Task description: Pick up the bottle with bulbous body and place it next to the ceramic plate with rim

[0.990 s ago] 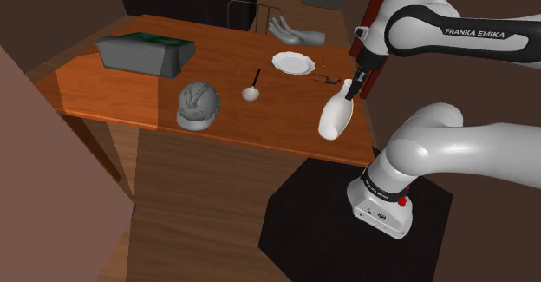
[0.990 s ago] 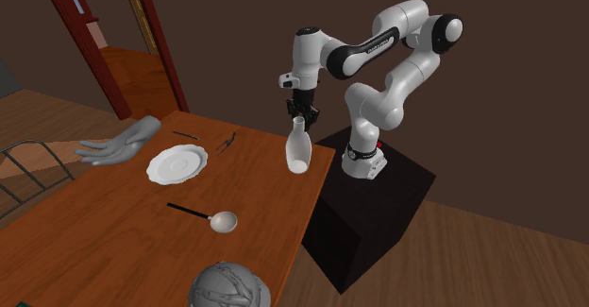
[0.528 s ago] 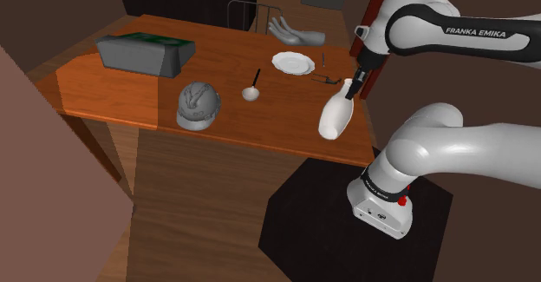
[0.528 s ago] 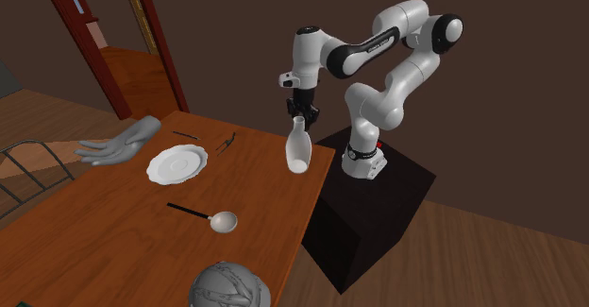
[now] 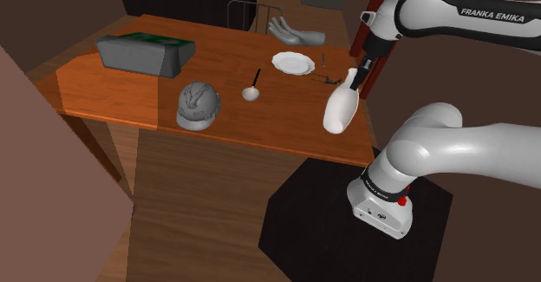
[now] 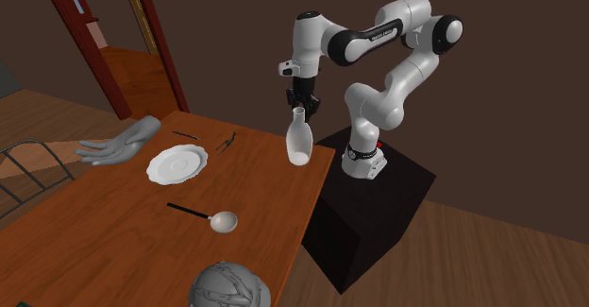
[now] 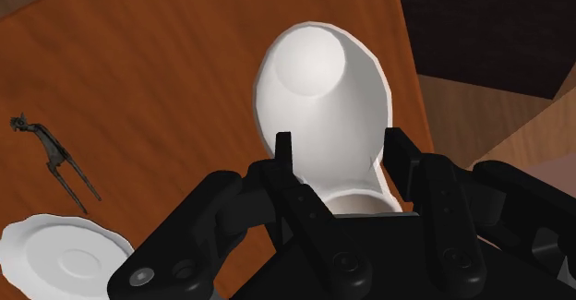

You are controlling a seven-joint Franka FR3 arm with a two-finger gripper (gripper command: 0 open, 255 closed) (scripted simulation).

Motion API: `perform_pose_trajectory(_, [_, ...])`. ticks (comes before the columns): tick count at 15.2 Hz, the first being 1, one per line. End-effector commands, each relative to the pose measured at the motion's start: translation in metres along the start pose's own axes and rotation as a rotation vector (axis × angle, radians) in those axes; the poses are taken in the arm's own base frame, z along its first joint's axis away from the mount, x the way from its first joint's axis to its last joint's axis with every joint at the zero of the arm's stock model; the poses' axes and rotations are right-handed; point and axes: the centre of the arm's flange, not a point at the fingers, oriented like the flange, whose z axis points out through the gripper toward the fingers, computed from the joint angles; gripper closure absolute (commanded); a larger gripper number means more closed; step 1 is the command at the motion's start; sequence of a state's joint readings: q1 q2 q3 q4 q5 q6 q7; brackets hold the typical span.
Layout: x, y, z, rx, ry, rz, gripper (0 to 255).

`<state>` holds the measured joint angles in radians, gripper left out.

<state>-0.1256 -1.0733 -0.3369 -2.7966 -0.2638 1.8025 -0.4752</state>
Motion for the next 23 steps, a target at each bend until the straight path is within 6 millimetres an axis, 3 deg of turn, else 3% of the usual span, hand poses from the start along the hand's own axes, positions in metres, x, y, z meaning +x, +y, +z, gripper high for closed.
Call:
perform_pose_trajectory(1, [0.001,0.000,-0.010,0.000,0.000,0.000,255])
perform_pose_trajectory(23, [0.009,0.000,-0.126,0.000,0.000,0.000,255])
